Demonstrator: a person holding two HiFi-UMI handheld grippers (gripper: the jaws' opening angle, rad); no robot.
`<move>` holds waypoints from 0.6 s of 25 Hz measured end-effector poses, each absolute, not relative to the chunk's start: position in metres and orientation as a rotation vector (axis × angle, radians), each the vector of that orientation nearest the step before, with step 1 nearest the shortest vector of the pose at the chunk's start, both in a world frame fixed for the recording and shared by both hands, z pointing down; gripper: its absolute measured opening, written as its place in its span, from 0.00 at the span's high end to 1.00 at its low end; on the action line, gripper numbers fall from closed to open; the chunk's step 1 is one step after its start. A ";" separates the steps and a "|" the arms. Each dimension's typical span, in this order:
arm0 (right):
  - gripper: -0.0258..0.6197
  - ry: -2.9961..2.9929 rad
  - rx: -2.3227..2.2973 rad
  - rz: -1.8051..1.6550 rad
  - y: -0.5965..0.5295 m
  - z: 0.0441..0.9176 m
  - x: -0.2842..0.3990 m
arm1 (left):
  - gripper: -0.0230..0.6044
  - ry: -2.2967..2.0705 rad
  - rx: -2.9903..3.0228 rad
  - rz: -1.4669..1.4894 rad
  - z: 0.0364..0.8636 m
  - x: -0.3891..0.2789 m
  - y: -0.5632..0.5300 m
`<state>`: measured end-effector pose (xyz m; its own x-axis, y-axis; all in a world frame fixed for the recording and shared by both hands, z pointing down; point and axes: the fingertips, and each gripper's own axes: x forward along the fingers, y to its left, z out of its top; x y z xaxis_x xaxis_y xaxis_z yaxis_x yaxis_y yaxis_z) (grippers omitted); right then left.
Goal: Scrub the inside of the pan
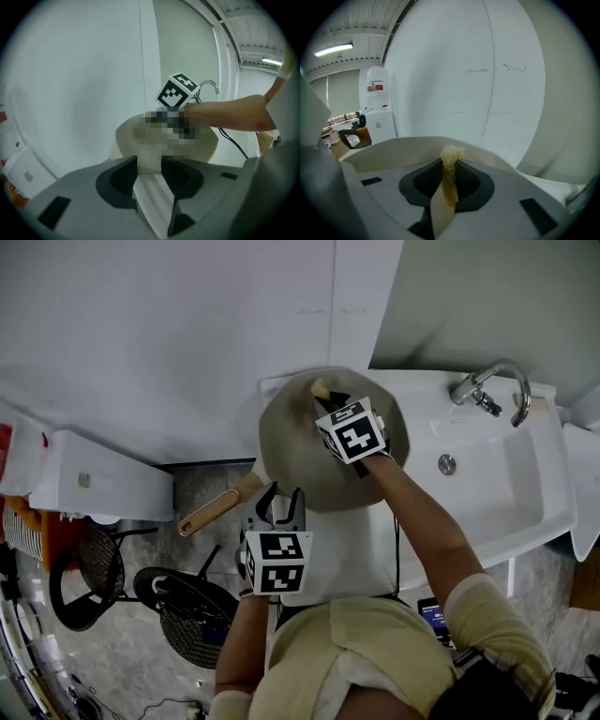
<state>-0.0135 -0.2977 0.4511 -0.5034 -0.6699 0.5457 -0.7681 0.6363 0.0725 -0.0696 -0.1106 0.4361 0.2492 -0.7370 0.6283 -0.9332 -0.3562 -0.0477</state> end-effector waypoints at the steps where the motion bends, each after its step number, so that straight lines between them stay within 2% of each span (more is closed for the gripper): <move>1: 0.84 -2.310 1.154 0.239 -0.302 0.453 -0.012 | 0.65 -1.539 2.190 0.813 0.436 -0.070 -0.111; 15: 0.84 -2.294 1.192 0.270 -0.320 0.473 -0.023 | 0.65 -1.524 2.188 0.781 0.436 -0.072 -0.113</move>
<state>-0.0227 -0.3203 0.4728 -0.4658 -0.6979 0.5440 -0.8052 0.5892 0.0663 -0.0724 -0.1125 0.4358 0.2651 -0.7361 0.6228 -0.9356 -0.3527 -0.0187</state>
